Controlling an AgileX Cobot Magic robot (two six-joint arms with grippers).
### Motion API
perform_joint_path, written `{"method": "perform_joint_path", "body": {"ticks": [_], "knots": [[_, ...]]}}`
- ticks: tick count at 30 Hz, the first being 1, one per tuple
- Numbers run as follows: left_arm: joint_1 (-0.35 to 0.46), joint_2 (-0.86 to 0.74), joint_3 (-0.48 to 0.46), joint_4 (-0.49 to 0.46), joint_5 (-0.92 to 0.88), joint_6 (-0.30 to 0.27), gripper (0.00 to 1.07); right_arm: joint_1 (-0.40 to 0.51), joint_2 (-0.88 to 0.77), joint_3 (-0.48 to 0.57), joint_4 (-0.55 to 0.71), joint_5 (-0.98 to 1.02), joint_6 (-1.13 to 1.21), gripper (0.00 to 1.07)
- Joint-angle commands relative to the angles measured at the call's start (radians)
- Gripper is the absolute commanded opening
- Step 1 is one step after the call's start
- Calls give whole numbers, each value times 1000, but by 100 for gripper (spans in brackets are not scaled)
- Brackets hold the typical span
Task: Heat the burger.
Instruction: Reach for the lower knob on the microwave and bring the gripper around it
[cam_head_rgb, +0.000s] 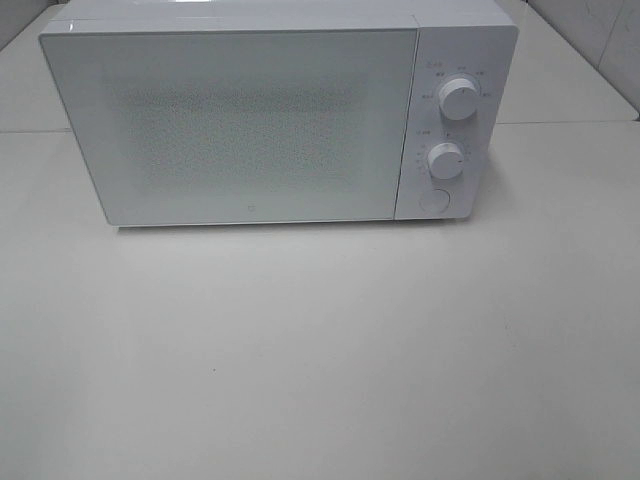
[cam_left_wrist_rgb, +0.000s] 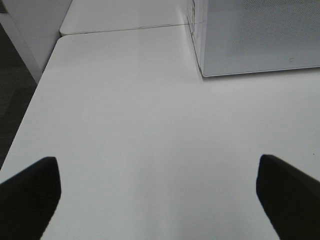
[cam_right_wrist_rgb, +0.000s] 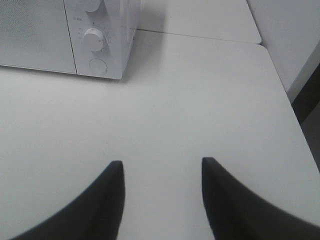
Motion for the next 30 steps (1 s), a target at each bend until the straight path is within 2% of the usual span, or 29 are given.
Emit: {"method": "perform_joint_path", "body": {"ticks": [1, 26, 30], "knots": [[-2, -25, 2, -12, -9, -7, 102, -3, -28, 0, 4, -6, -5, 50], [-2, -25, 2, -12, -9, -7, 102, -3, -28, 0, 4, -6, -5, 50], [-2, -25, 2, -12, -9, -7, 102, -3, -28, 0, 4, -7, -5, 54]]}}
